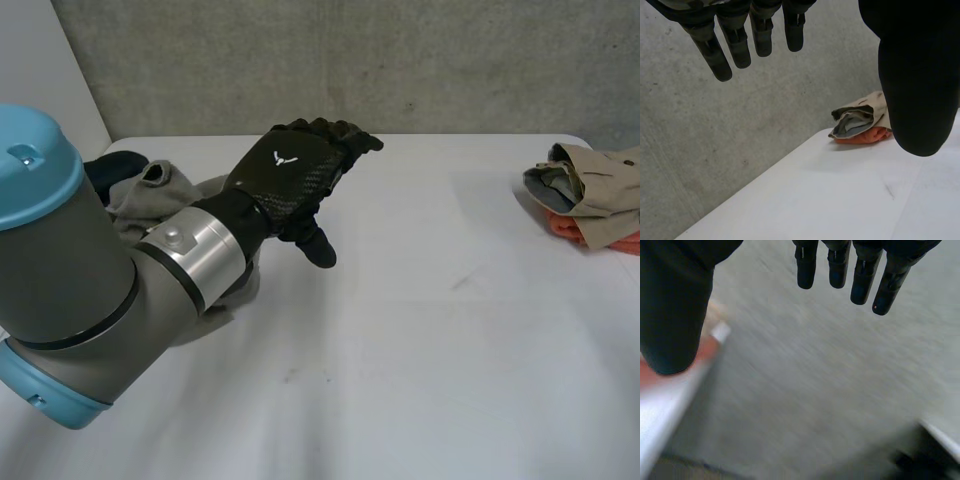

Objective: Fold the laundry.

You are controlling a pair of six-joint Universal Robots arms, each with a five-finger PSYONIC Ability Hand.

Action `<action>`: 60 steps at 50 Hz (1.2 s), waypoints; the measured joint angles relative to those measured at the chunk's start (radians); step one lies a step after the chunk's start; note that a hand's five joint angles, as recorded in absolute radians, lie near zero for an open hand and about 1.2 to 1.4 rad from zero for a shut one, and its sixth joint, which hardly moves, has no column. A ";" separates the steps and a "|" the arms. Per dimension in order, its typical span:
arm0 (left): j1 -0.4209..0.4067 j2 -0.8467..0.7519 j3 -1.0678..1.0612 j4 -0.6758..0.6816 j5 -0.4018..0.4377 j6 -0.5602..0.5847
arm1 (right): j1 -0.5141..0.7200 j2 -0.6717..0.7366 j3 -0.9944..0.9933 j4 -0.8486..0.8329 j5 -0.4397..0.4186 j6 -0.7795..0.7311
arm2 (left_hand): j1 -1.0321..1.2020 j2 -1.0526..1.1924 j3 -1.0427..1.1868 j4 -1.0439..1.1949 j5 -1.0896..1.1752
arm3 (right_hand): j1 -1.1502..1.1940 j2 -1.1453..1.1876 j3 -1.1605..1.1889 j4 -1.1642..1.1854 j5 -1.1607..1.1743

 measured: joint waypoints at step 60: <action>0.481 -0.352 0.053 0.054 0.039 0.416 | 0.651 -0.326 0.769 -0.348 -0.178 -0.151 | 0.925 0.971 0.958 0.991 0.910 | 0.000 0.000 -0.003 0.000 -0.004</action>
